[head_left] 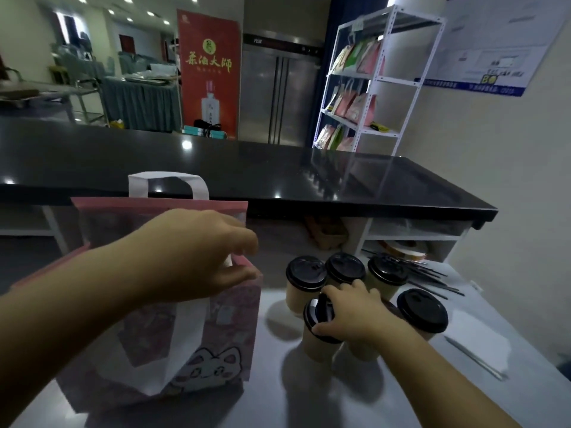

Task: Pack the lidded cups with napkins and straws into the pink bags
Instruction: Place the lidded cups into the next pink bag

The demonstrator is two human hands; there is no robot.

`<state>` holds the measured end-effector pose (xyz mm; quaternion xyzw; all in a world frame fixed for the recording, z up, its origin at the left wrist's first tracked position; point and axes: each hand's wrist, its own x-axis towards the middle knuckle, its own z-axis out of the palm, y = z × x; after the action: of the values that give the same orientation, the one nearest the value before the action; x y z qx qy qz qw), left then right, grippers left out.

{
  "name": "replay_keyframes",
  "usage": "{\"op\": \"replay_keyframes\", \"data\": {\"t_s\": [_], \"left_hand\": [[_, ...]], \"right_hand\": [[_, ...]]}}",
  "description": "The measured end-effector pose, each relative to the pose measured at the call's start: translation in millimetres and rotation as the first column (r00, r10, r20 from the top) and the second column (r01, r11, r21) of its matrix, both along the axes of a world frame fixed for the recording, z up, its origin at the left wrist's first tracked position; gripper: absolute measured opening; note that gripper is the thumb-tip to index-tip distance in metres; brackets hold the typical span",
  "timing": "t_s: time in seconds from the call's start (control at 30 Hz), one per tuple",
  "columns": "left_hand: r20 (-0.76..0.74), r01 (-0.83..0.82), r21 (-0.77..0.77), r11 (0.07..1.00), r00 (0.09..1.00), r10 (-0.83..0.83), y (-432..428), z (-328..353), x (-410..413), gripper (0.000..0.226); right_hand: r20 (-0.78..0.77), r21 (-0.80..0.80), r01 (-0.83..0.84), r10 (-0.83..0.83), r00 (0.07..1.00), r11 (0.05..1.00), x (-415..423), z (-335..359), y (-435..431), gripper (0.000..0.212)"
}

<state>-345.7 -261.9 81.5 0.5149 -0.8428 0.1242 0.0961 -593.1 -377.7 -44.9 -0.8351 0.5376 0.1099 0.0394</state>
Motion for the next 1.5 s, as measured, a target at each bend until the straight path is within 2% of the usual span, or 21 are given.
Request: {"op": "replay_keyframes", "data": {"t_s": [0.17, 0.33, 0.47, 0.57, 0.67, 0.77, 0.83, 0.93, 1.1, 1.27, 1.43, 1.5], "left_hand": [[0.015, -0.077, 0.033, 0.996, 0.997, 0.077, 2.8, 0.5, 5.8, 0.045], [-0.061, -0.152, 0.018, 0.988, 0.986, 0.153, 6.3, 3.6, 23.5, 0.044], [-0.097, -0.205, 0.011, 0.979, 0.974, 0.205, 10.1, 5.0, 45.4, 0.05], [-0.149, -0.261, 0.02, 0.965, 0.954, 0.261, 18.7, 7.5, 64.8, 0.054], [-0.19, -0.325, 0.036, 0.945, 0.926, 0.326, 30.1, 6.6, 87.3, 0.054], [-0.147, -0.408, 0.062, 0.911, 0.899, 0.413, 42.5, 0.4, 108.2, 0.053], [-0.127, -0.434, 0.089, 0.896, 0.888, 0.442, 50.7, -7.3, 120.9, 0.041], [-0.065, -0.461, 0.148, 0.875, 0.878, 0.474, 58.7, -18.1, 138.0, 0.034], [-0.036, -0.478, 0.209, 0.853, 0.868, 0.496, 63.4, -29.1, 158.5, 0.038], [-0.053, -0.435, 0.243, 0.867, 0.886, 0.46, 67.6, -39.7, 168.4, 0.042], [-0.042, -0.386, 0.332, 0.861, 0.905, 0.423, 73.7, -49.6, 169.7, 0.094], [-0.038, -0.367, 0.356, 0.859, 0.913, 0.405, 75.4, -49.3, 169.0, 0.106]], "right_hand": [[0.07, -0.061, -0.084, 0.088, 0.994, 0.995, -1.9, 22.0, -8.4, 0.068], [0.191, -0.298, -0.153, 0.216, 0.957, 0.942, 6.3, 81.3, -11.5, 0.071], [0.297, -0.509, -0.16, 0.347, 0.889, 0.846, 26.2, 130.6, -6.6, 0.071], [0.432, -0.596, -0.147, 0.47, 0.77, 0.789, 46.5, 163.1, 2.7, 0.073], [0.548, -0.658, -0.137, 0.596, 0.586, 0.74, 69.3, 185.1, 16.6, 0.071], [0.64, -0.637, -0.2, 0.656, 0.4, 0.744, 96.5, 190.2, 29.8, 0.064], [0.67, -0.59, -0.295, 0.66, 0.34, 0.751, 115.9, 184.0, 36.5, 0.063], [0.618, -0.502, -0.451, 0.671, 0.41, 0.738, 143.6, 164.4, 43.3, 0.068], [0.389, -0.367, -0.621, 0.721, 0.574, 0.693, 173.8, 133.5, 43.8, 0.071], [0.184, -0.267, -0.753, 0.799, 0.573, 0.602, 185.7, 113.4, 40.9, 0.074], [0.1, -0.187, -0.801, 0.823, 0.56, 0.568, 195.4, 98.9, 36.5, 0.076], [0.079, -0.161, -0.809, 0.825, 0.56, 0.565, 200.0, 93.9, 34.8, 0.077]]}}
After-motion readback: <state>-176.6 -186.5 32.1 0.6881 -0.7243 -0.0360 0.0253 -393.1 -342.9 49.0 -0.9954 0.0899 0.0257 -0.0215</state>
